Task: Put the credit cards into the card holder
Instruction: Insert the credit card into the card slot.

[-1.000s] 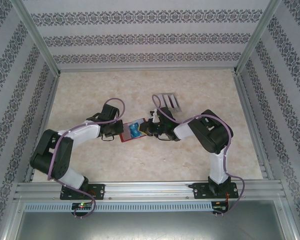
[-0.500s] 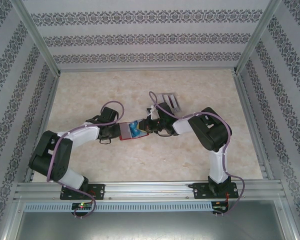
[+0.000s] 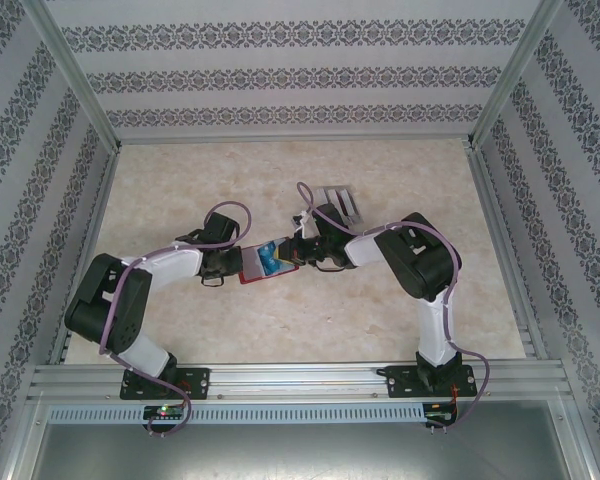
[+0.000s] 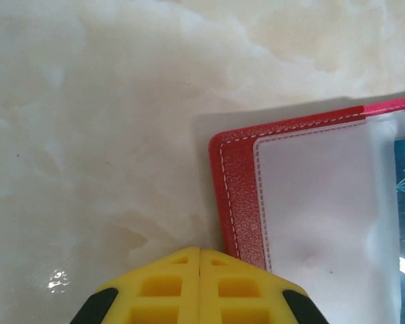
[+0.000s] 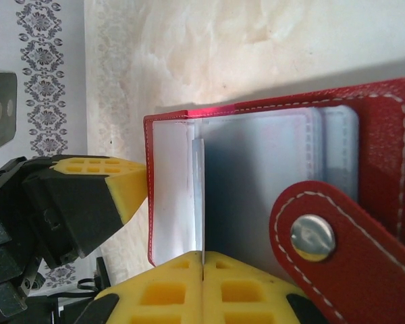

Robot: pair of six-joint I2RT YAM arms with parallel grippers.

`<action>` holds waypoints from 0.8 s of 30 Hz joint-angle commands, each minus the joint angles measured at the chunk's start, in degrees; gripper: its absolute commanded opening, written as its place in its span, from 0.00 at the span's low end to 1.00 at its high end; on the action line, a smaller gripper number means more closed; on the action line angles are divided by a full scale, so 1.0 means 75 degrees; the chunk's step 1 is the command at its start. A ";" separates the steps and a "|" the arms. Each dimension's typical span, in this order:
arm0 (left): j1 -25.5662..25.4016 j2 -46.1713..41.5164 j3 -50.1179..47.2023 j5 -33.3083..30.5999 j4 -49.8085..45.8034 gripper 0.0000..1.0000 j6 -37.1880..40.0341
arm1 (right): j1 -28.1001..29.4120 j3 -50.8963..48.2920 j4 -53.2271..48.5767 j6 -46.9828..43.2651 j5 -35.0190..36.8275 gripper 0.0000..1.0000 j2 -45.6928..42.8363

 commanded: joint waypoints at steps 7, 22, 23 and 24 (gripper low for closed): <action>0.0064 0.0682 0.0074 0.0185 0.0105 0.00 0.0196 | 0.0086 0.0261 0.0767 0.0636 -0.0441 0.05 0.0367; 0.0071 0.0813 0.0147 0.0063 -0.0012 0.00 0.0162 | 0.0269 0.0393 0.0956 0.0825 -0.0319 0.17 0.0684; 0.0062 0.0813 0.0150 0.0052 -0.0023 0.00 0.0161 | 0.0260 0.0370 0.0853 0.0756 -0.0269 0.18 0.0659; 0.0060 0.0814 0.0146 0.0043 -0.0036 0.00 0.0164 | 0.0256 0.0344 0.0724 0.0674 -0.0185 0.18 0.0612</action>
